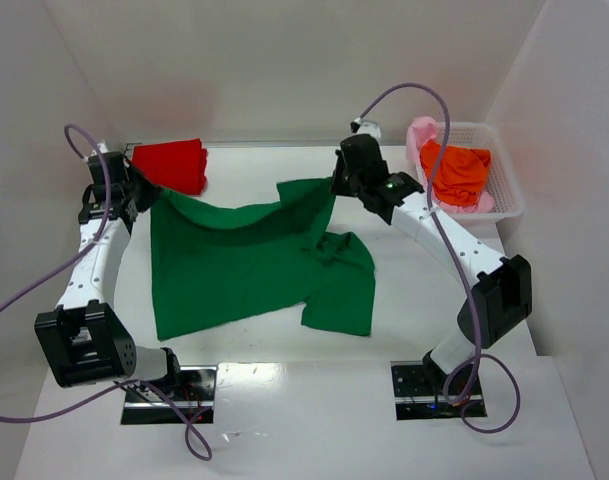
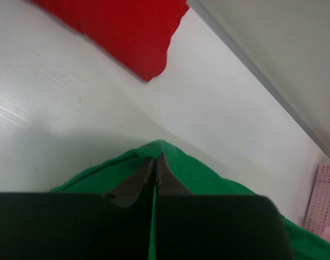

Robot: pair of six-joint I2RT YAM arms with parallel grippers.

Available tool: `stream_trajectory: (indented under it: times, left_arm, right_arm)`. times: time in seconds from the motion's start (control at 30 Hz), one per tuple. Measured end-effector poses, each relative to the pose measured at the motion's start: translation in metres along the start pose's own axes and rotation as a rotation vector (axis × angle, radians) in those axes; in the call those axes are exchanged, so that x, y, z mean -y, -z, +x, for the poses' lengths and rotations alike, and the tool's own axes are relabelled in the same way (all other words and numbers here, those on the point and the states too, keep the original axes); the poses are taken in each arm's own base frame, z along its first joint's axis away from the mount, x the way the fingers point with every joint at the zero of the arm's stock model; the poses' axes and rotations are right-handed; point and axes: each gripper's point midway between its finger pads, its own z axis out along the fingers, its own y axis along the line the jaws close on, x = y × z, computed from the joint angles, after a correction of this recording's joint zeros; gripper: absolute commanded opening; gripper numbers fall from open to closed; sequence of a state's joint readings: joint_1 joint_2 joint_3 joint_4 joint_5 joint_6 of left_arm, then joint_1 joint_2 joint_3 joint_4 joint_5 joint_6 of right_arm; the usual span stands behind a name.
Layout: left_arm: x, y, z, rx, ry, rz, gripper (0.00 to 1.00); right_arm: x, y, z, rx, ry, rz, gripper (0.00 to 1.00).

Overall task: Fold and stack the t-shirts
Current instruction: Flatten out the tshirt

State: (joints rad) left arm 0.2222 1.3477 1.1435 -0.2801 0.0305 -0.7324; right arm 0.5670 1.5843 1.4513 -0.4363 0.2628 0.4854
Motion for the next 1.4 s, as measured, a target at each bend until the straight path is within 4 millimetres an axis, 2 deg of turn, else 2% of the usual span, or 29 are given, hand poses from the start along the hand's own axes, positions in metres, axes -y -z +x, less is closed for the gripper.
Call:
stream_trajectory:
  times: [0.1,0.17,0.33,0.47,0.7,0.83,0.93,1.0,1.07,1.1,1.13,1.17,1.23,1.33,1.4]
  left_arm:
    - [0.019,0.009,-0.021,0.033,-0.053,0.050,0.00]
    - [0.045,0.022,-0.046,0.080,-0.087,0.115,0.00]
    - [0.085,0.051,-0.088,0.178,-0.140,0.220,0.00]
    - [0.105,0.071,-0.111,0.241,-0.174,0.270,0.00]
    - [0.111,0.085,-0.114,0.239,-0.194,0.284,0.00]
    - [0.120,0.118,-0.118,0.269,-0.203,0.322,0.00]
    - [0.129,0.162,-0.125,0.338,-0.213,0.368,0.00]
    - [0.133,0.202,-0.127,0.399,-0.220,0.405,0.00]
    - [0.137,0.248,-0.129,0.481,-0.227,0.449,0.00]
    - [0.138,0.260,-0.129,0.506,-0.229,0.461,0.00]
    - [0.137,0.282,-0.130,0.548,-0.230,0.477,0.00]
    - [0.136,0.298,-0.128,0.580,-0.230,0.490,0.00]
    - [0.131,0.333,-0.122,0.639,-0.229,0.515,0.00]
    - [0.125,0.367,-0.114,0.700,-0.226,0.542,0.00]
    - [0.118,0.381,-0.106,0.720,-0.218,0.546,0.00]
  right_arm:
    - [0.003,0.006,-0.030,0.056,-0.008,0.001,0.00]
    - [0.006,0.017,-0.065,0.115,-0.006,0.001,0.00]
    - [0.009,0.057,-0.156,0.321,-0.026,-0.002,0.00]
    - [0.006,0.092,-0.196,0.435,-0.024,-0.009,0.00]
    - [0.012,0.139,-0.220,0.524,-0.024,0.008,0.00]
    - [0.018,0.185,-0.235,0.603,-0.036,0.002,0.00]
    - [0.025,0.230,-0.242,0.670,-0.058,-0.014,0.00]
    - [0.031,0.260,-0.244,0.713,-0.072,-0.025,0.00]
    - [0.040,0.297,-0.241,0.767,-0.092,-0.037,0.00]
    - [0.048,0.322,-0.238,0.800,-0.106,-0.042,0.00]
    - [0.049,0.326,-0.237,0.805,-0.108,-0.044,0.00]
    - [0.054,0.350,-0.235,0.841,-0.121,-0.060,0.00]
    - [0.060,0.373,-0.230,0.872,-0.132,-0.075,0.00]
    - [0.069,0.415,-0.222,0.931,-0.147,-0.119,0.00]
    - [0.070,0.430,-0.216,0.949,-0.148,-0.147,0.00]
